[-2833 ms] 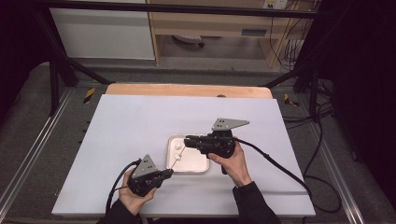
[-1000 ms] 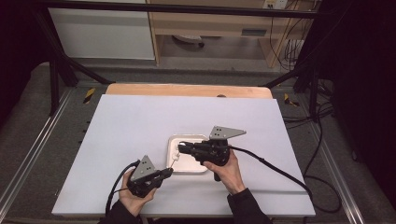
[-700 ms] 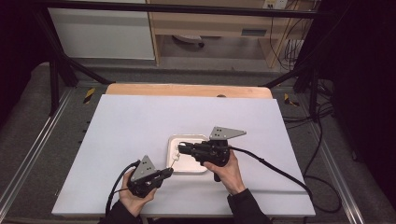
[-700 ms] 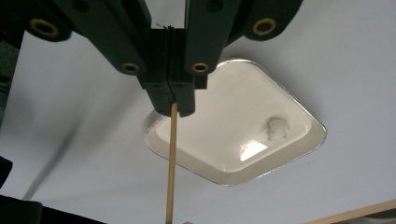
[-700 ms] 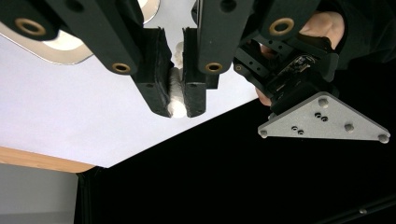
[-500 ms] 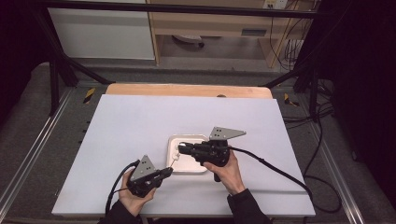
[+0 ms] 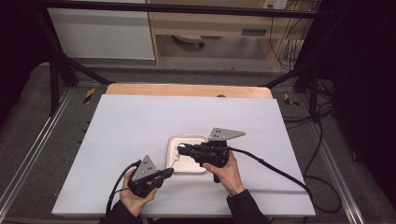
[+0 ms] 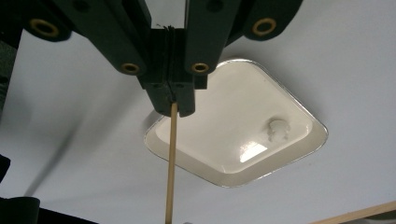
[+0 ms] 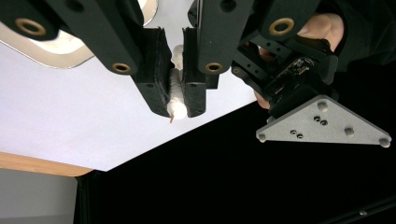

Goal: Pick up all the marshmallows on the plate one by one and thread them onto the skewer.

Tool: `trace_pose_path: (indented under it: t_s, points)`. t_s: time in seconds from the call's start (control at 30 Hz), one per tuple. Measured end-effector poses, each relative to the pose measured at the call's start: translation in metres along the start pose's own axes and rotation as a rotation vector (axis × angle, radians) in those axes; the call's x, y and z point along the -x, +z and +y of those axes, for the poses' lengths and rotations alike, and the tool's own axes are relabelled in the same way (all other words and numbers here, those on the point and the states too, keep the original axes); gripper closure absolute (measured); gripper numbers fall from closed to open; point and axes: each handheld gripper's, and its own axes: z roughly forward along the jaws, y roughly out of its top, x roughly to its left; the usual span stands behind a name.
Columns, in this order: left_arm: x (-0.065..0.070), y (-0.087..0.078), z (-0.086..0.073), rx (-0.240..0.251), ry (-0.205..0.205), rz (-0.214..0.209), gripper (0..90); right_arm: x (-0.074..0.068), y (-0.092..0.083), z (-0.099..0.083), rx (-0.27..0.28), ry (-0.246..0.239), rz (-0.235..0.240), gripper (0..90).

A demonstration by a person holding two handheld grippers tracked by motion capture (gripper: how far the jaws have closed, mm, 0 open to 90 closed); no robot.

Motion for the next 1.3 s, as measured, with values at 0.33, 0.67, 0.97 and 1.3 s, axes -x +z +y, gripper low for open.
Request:
trace_pose_path:
  t_s: [0.33, 0.67, 0.97, 1.3]
  points:
    - [-0.001, 0.000, 0.000, -0.004, -0.001, 0.004, 89.3, 0.000, 0.001, -0.001, -0.005, 0.002, -0.002, 82.7]
    - [0.000, 0.000, 0.000, -0.004, 0.003, 0.001, 89.2, 0.000, 0.002, -0.005, -0.007, 0.004, 0.000, 82.8]
    - [0.002, -0.006, 0.010, 0.059, 0.006, -0.011, 89.3, 0.001, 0.010, -0.014, -0.085, 0.022, 0.033, 82.2]
    - [0.000, -0.005, 0.008, 0.029, 0.008, 0.020, 89.3, -0.002, 0.023, -0.023, -0.060, 0.018, 0.003, 67.0]
